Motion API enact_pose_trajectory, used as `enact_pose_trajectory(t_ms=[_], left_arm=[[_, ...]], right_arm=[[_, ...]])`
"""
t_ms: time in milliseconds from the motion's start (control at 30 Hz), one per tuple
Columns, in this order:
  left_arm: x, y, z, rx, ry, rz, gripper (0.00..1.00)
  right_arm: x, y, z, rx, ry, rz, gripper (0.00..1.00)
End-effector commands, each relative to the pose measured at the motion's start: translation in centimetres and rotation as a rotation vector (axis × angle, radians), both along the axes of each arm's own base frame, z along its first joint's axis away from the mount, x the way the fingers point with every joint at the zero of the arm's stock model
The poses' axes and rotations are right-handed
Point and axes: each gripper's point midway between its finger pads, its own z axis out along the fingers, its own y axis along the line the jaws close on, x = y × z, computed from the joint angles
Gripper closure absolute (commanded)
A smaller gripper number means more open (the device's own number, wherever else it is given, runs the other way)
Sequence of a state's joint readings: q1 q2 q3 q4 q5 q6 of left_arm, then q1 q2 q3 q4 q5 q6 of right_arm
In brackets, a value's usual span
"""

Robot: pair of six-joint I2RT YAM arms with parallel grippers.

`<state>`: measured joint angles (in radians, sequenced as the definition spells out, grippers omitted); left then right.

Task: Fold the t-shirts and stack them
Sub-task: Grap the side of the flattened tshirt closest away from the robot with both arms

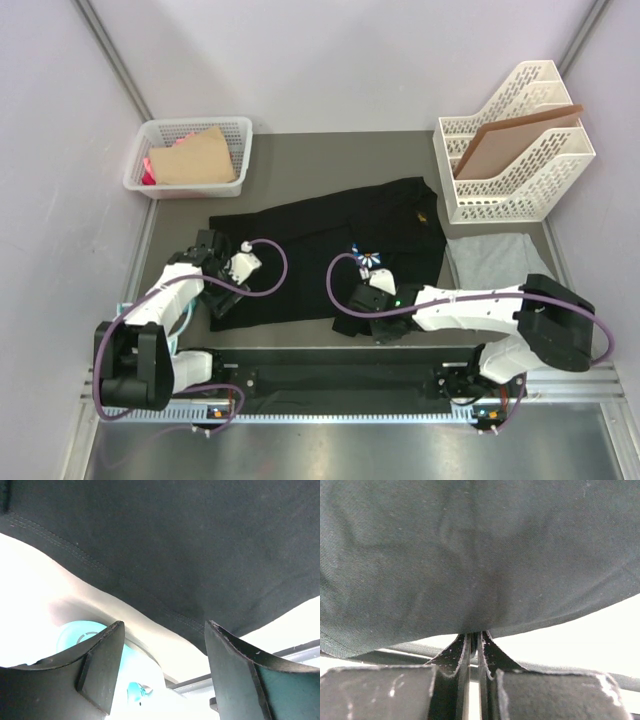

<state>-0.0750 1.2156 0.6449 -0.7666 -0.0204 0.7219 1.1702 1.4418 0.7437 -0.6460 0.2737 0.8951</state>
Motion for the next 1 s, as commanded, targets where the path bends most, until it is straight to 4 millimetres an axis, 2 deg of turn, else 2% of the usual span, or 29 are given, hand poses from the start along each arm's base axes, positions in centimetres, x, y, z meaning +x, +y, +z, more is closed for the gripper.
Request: enact_pose_trajectory(t_ms=[0, 133, 300, 400, 433, 533, 633, 967], left_arm=[[-0.6, -0.2, 1.0, -0.005, 0.007, -0.022, 0.29], [-1.3, -0.2, 1.5, -0.006, 0.029, -0.042, 0.27], [-2.4, 0.2, 0.4, 0.014, 0.079, -0.07, 0.25], [-2.5, -0.3, 0.4, 0.002, 0.101, -0.075, 0.21], [-2.6, -1.4, 0.5, -0.041, 0.108, -0.1, 0.2], [-2.6, -2.6, 0.7, -0.071, 0.093, -0.151, 0.14], [-2.8, -3.2, 0.0, -0.053, 0.095, -0.193, 0.13], [-3.3, -1.5, -3.0, 0.072, 0.171, -0.161, 0.15]], right_arm=[[-0.2, 0.1, -0.7, 0.064, 0.026, -0.063, 1.0], [1.1, -1.2, 2.2, 0.117, -0.024, -0.104, 1.0], [3.2, -2.3, 3.9, 0.165, -0.065, -0.155, 1.0], [3.6, -2.5, 3.8, 0.155, -0.063, -0.151, 1.0], [3.6, -2.3, 3.5, 0.154, -0.056, -0.146, 1.0], [3.8, -1.7, 3.4, 0.161, -0.053, -0.133, 1.0], [4.0, -1.5, 3.2, 0.163, -0.053, -0.126, 1.0], [4.6, -1.9, 3.0, 0.177, -0.05, -0.135, 1.0]])
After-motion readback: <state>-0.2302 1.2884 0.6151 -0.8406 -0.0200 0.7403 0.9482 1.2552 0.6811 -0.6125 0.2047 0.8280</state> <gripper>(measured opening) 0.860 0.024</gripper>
